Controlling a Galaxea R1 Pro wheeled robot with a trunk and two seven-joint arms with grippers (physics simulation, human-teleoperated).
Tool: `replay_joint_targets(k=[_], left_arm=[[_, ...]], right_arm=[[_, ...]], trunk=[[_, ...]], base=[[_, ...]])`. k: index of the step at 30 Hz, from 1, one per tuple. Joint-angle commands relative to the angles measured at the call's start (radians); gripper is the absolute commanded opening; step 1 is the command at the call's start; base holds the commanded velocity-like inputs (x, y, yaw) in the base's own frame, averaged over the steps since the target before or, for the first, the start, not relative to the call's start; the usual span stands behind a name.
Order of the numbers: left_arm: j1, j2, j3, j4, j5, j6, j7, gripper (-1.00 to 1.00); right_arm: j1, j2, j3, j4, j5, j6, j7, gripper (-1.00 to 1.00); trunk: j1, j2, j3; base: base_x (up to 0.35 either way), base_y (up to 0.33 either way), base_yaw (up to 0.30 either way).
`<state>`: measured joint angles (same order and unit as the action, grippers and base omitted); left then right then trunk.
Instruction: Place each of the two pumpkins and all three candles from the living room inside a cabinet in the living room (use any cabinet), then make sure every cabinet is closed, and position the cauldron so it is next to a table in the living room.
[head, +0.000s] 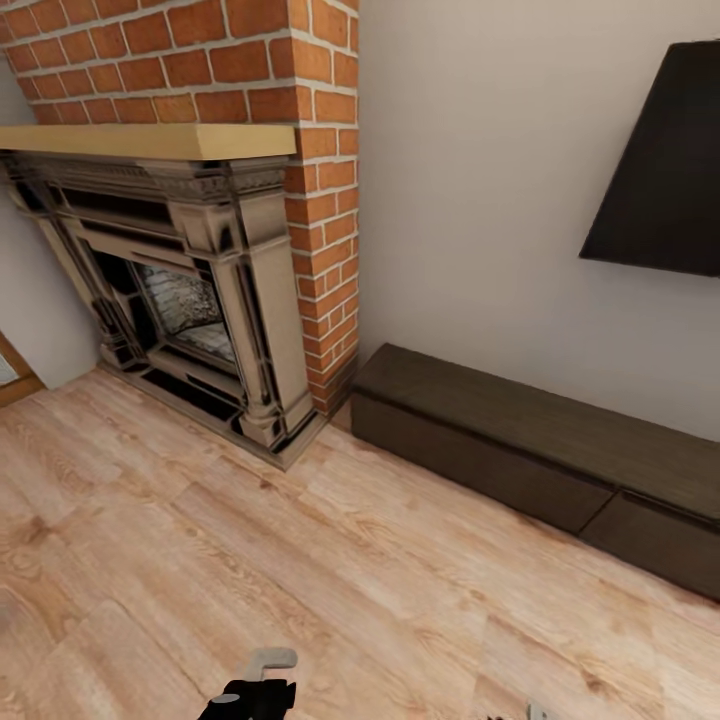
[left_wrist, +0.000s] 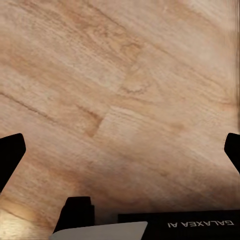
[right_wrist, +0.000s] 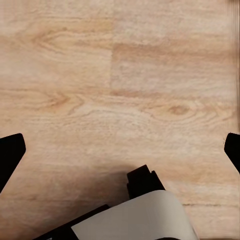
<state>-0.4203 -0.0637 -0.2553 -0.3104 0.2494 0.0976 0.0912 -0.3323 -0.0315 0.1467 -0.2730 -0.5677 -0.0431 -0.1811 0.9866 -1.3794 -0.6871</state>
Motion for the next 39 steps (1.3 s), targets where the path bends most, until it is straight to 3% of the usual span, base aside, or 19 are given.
replay_joint_targets(k=[1, 39], left_arm=[[0.000, 0.001, -0.009, -0.003, 0.010, 0.005, 0.006, 1.00], [0.000, 0.001, -0.009, -0.003, 0.009, 0.005, 0.005, 1.00]], right_arm=[[-0.001, 0.000, 0.009, 0.000, -0.011, -0.004, -0.005, 1.00], [-0.001, 0.000, 0.009, 0.000, -0.011, -0.004, -0.005, 1.00]], trunk=[[0.000, 0.000, -0.001], [0.000, 0.000, -0.001]], base=[[0.007, 0.000, -0.279], [0.000, 0.000, -0.279]])
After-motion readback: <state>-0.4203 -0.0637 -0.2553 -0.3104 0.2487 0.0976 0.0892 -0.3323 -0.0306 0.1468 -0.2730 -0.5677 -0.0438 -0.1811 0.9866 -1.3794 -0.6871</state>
